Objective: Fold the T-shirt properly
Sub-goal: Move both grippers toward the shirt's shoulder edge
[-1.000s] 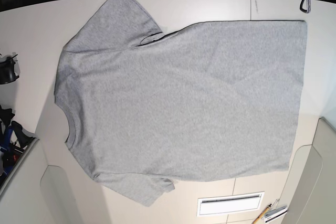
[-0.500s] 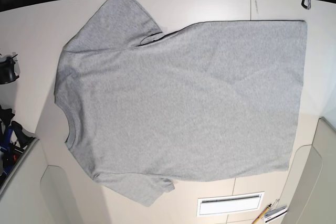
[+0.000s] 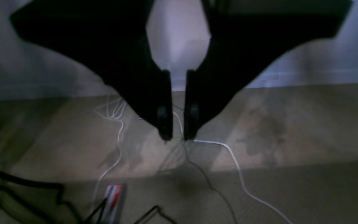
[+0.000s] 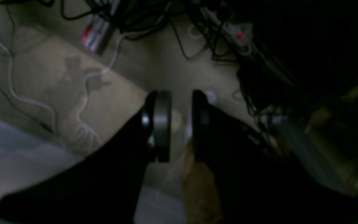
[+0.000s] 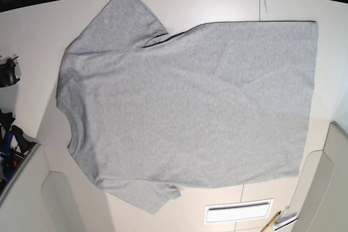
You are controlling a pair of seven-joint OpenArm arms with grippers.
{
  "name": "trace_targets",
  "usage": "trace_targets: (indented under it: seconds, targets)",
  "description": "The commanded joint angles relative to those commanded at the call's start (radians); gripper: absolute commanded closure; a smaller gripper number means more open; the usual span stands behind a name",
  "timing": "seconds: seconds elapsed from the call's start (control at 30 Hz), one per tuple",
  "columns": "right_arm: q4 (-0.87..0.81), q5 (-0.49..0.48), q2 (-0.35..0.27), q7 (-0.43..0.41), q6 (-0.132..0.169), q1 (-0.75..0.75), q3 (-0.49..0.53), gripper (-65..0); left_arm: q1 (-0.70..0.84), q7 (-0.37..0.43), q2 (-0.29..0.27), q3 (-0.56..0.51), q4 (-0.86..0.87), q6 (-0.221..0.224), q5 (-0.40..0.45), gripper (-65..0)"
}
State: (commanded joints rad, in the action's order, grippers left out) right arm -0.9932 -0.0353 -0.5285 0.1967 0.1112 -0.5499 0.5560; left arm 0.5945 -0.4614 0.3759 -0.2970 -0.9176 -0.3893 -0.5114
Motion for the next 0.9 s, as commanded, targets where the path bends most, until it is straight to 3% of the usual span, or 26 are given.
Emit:
trace_targets:
  seconds: [0.13,0.23,0.3,0.37,0.47,0.53,0.67,0.73,0.83,0.9]
  targets:
    - [-0.2,-0.011,-0.077,0.06,0.0,-0.138,-0.033,-11.0,0.145,-0.037,0.002,0.18,-0.166,-0.007,0.0,-7.3]
    - [-0.346,-0.047,-0.12,0.104,0.001,-0.222,-0.097,-11.0,0.239,-0.071,0.002,0.294,-0.296,-0.043,-0.001,-7.3]
    - [-0.434,-0.075,-0.139,0.137,0.009,-0.262,-0.153,-11.0,0.294,-0.071,0.002,0.353,-0.374,-0.042,-0.001,-7.3]
    - [-0.529,-0.123,-0.154,0.173,0.048,-0.306,-0.229,-11.0,0.346,-0.108,0.005,0.421,-0.458,-0.042,-0.002,-7.3]
    - [-0.661,-0.219,-0.156,0.227,0.142,-0.366,-0.364,-11.0,0.42,-0.163,0.004,0.534,-0.57,-0.042,-0.047,-7.3]
    - [-0.742,-0.293,-0.155,0.249,0.211,-0.401,-0.45,-11.1,0.461,-0.172,0.004,0.604,-0.634,-0.042,-0.084,-7.3]
    - [-0.864,-0.422,-0.155,0.295,0.304,-0.425,-0.589,-11.1,0.51,-0.177,0.004,0.719,-0.733,-0.041,-0.085,-7.3]
    - [-0.899,-0.487,-0.155,0.314,0.321,-0.423,-0.649,-11.1,0.52,-0.204,0.004,0.763,-0.766,-0.041,-0.096,-7.3]
    - [-0.932,-0.547,-0.146,0.319,0.324,-0.418,-0.737,-11.1,0.52,-0.28,0.004,0.829,-0.811,-0.04,-0.129,-7.3]
    - [-0.955,-0.577,-0.134,0.32,0.325,-0.417,-0.789,-15.8,0.52,-0.336,0.003,0.875,-0.84,-0.042,-0.135,-7.3]
